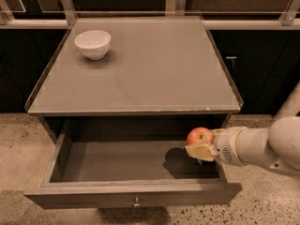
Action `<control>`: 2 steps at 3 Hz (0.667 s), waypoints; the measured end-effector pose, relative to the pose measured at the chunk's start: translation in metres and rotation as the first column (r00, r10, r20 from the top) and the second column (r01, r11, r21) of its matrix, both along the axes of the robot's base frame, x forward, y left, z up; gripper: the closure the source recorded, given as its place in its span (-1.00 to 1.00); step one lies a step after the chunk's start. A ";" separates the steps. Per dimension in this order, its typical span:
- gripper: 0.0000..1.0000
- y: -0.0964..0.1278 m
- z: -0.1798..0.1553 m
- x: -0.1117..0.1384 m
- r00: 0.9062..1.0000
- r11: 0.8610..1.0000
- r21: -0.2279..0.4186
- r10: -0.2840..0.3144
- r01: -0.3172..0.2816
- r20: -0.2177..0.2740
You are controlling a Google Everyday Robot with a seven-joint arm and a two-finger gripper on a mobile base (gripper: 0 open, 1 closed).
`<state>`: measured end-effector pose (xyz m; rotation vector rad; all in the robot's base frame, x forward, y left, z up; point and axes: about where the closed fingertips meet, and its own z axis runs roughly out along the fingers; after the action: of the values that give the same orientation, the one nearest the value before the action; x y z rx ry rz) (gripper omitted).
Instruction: Pick apple from top drawer and place on counter
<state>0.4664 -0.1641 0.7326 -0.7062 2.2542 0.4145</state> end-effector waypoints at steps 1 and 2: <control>1.00 -0.013 0.036 -0.007 0.998 1.000 -0.010 -0.021 0.022 0.055; 1.00 -0.014 0.071 -0.004 0.991 1.000 -0.014 -0.014 0.016 0.130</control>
Offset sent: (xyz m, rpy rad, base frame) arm 0.0019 -0.0148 0.1149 -0.0183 -0.2312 -0.0008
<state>0.4628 -0.1782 0.8037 -0.7030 2.1403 0.3353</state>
